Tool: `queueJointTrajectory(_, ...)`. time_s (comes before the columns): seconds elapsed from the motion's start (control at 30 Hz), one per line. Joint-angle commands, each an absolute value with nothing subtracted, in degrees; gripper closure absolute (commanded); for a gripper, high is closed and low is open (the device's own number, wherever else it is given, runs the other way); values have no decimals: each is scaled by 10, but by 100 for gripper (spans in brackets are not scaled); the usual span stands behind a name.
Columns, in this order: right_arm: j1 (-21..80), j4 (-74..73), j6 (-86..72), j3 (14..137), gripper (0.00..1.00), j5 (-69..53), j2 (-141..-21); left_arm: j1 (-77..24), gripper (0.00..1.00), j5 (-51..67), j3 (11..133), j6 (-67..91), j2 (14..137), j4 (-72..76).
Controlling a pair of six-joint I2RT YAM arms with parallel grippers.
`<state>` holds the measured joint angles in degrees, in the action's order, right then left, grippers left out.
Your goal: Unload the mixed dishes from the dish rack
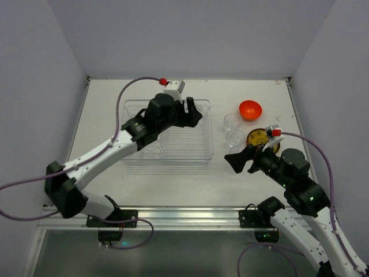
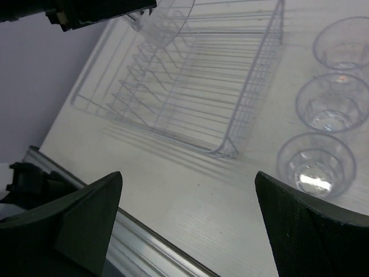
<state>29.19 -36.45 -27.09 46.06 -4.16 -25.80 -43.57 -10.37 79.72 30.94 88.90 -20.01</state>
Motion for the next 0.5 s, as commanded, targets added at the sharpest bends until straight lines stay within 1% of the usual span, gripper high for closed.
queueJointTrajectory(0.0, 292, -246, -291, 433, 1, -208, -239, -453, 100, 85, 669, 357, 743, 57)
queueJointTrajectory(0.03, 292, -223, -298, 426, 1, -245, -236, -459, 100, 115, 587, 373, 717, 112)
queueJointTrajectory(0.07, 292, -201, -308, 421, 1, -320, -232, -470, 100, 153, 554, 414, 675, 161)
queueJointTrajectory(0.1, 292, -145, -337, 404, 1, -353, -229, -478, 100, 162, 526, 433, 658, 237)
queueJointTrajectory(0.17, 293, -36, -391, 381, 3, -428, -219, -496, 100, 164, 473, 474, 624, 302)
queueJointTrajectory(0.23, 293, 9, -412, 358, 6, -441, -219, -511, 100, 161, 441, 502, 608, 357)
queueJointTrajectory(0.27, 293, 38, -418, 353, 7, -441, -222, -526, 100, 160, 412, 532, 602, 422)
queueJointTrajectory(0.3, 293, 51, -424, 344, 8, -442, -226, -534, 100, 157, 398, 546, 603, 452)
queueJointTrajectory(0.37, 293, 80, -435, 333, 8, -449, -242, -557, 100, 121, 373, 568, 613, 501)
queueJointTrajectory(0.47, 293, 127, -453, 323, 11, -455, -252, -572, 100, 97, 360, 602, 639, 526)
